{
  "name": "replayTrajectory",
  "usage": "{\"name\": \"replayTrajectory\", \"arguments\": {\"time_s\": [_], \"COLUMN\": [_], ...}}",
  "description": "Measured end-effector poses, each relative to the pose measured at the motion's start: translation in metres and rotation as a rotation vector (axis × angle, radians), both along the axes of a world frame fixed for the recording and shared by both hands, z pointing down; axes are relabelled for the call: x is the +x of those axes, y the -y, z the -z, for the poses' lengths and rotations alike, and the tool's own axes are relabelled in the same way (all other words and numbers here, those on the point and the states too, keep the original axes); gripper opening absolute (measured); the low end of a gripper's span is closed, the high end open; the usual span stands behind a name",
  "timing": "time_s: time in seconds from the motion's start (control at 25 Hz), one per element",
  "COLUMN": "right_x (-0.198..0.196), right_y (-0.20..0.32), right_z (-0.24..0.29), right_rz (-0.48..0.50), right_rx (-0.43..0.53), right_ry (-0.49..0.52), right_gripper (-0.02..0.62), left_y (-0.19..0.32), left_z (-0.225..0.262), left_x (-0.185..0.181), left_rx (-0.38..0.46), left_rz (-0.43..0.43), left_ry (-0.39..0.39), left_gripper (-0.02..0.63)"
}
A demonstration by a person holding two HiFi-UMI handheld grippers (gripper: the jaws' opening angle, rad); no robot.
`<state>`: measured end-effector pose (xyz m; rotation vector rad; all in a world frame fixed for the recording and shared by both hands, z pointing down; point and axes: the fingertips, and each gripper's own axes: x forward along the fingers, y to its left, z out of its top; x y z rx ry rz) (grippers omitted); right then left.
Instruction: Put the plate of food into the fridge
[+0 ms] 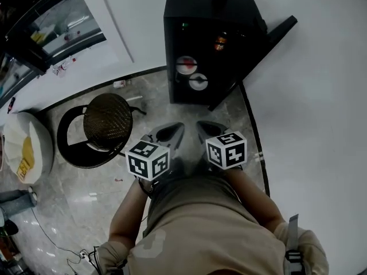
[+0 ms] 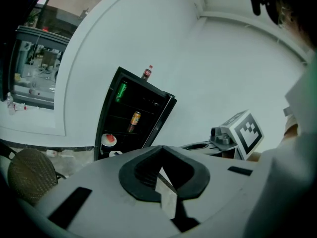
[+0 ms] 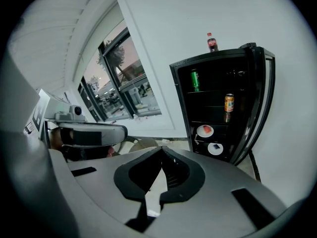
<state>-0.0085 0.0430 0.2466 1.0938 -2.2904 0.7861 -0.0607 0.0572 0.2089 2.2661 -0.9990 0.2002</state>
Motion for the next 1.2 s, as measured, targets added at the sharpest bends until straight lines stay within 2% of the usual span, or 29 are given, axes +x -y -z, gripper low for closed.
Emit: {"name": "replayTrajectory", "arguments": {"time_s": [0.48,1.2], "right_x": [0.034,0.048], "right_y": [-0.002,0.001], "right_z": [-0.001,0.003], "right_rz": [-0.053,-0.059], "right_rx": [0.009,0.02], "right_ry": [0.0,0.002], "right_gripper": [0.02,0.02], "left_y": [0.0,0.003], "left_z": [0.0,0.002], "left_x": [0.032,0.044], "left_rx": [0.011,0.015], "left_rz": [-0.059,-0.074], "left_ry": [0.018,0.048], "left_gripper": [0.011,0.011]}}
